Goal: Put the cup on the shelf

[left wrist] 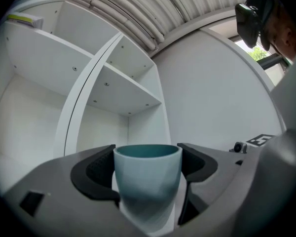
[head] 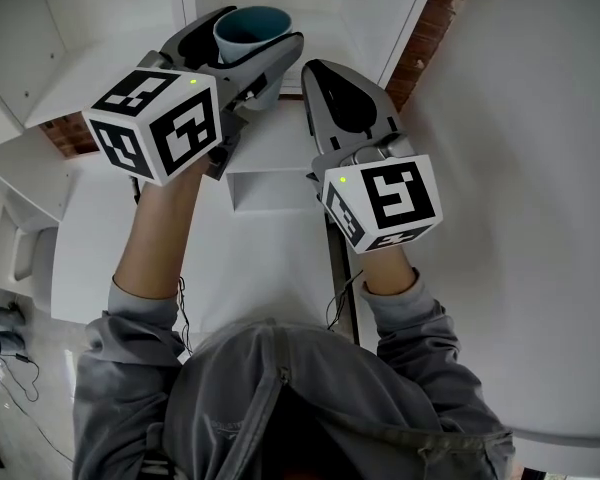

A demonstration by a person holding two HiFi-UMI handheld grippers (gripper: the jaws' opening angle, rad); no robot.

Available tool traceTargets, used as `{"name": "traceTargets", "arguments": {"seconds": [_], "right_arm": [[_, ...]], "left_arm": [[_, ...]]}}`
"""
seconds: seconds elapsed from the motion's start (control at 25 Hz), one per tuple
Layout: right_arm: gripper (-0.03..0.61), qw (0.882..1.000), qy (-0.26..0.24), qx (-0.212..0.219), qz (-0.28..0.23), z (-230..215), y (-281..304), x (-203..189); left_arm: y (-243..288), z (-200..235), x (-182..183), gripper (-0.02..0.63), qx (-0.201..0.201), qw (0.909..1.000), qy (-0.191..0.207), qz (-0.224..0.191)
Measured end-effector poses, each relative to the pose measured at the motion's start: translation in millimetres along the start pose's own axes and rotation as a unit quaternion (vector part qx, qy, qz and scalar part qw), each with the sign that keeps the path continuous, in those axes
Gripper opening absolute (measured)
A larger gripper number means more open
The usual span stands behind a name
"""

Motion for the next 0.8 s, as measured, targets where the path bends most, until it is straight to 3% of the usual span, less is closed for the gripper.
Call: {"name": "traceTargets", "arguments": {"seconds": [0.4,0.8], "right_arm": [[0.028,1.000,0.008,0.006,-0.006,-29,16,-13],[0.028,1.000,0.021,0.019,-0.005,-39,26,-26]], "left_arm": [[42,15,5,0.388,0.033,0.9992,0.021,0.001],[73,34,-2,0.390,0.094,0.9952,0.025,0.009]]}}
Point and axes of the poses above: the fingertips, and each gripper's own axes: y forward along the fingers, z to its left, x out of its top, the point moved 5 cm from there along -y, backward along the fingers, and after that the axes turned 6 degrees about x, right-handed, at the moved point
